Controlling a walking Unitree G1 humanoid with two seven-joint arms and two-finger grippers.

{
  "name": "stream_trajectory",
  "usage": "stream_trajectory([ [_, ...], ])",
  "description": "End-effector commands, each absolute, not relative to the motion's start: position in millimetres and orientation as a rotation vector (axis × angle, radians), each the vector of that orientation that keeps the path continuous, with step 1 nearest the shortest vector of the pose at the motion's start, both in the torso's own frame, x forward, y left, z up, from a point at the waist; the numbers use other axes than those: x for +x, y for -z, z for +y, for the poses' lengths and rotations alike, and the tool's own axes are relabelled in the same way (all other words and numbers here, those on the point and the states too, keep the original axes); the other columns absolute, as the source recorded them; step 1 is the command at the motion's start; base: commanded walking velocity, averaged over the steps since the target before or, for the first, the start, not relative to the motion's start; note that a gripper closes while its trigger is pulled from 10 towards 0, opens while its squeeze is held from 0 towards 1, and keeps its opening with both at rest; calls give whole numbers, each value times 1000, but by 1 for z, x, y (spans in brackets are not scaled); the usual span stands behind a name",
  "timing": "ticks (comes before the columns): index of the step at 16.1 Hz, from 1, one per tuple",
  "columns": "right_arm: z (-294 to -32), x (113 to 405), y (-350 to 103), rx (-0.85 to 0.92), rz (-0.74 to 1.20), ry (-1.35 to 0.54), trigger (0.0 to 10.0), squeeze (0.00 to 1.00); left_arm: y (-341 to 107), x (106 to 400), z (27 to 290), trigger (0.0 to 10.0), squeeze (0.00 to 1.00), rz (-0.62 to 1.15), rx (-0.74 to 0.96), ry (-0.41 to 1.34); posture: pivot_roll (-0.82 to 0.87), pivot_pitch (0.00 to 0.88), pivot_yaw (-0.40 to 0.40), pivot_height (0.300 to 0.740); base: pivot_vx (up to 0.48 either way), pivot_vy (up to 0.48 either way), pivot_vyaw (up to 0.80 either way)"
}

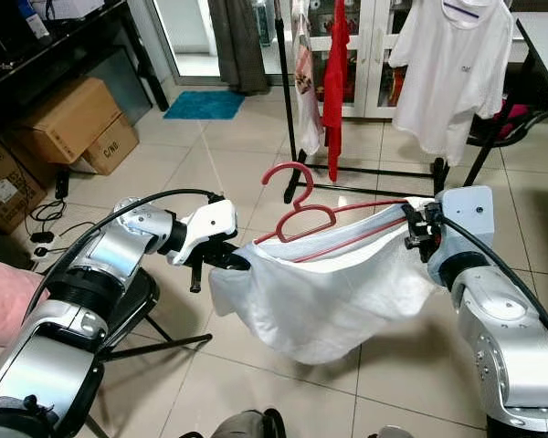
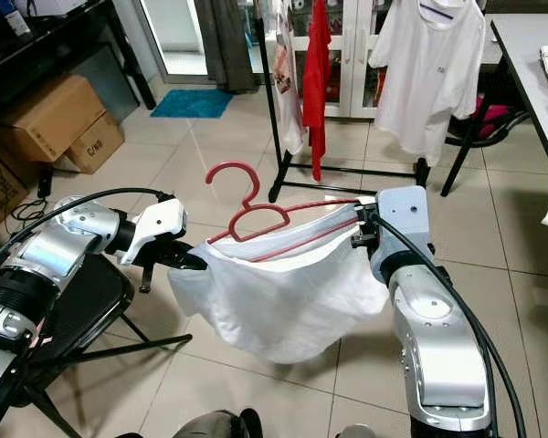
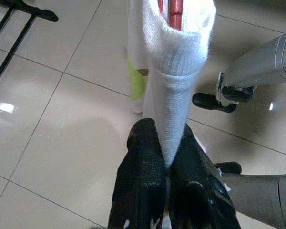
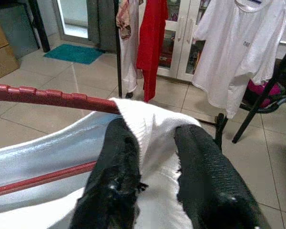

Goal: Hang hanger

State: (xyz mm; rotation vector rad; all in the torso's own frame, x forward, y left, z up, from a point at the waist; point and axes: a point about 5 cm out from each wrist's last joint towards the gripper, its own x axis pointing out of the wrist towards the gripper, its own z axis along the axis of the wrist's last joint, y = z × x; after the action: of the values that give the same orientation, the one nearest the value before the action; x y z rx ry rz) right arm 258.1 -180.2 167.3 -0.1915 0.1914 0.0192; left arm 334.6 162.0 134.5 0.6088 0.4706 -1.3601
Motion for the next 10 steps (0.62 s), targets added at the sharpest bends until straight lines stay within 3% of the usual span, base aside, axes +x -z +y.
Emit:
stream_trajectory([
  [1, -175, 259, -167, -189, 184, -50, 0, 0, -139, 336, 169, 0, 0, 469, 623, 1332, -115, 0, 188, 740, 0, 0, 0],
  [10, -172, 256, -175, -209, 175, -93, 0, 0, -130, 339, 178, 0, 0, 562, 669, 1257, -118, 1, 188, 740, 0, 0, 0],
])
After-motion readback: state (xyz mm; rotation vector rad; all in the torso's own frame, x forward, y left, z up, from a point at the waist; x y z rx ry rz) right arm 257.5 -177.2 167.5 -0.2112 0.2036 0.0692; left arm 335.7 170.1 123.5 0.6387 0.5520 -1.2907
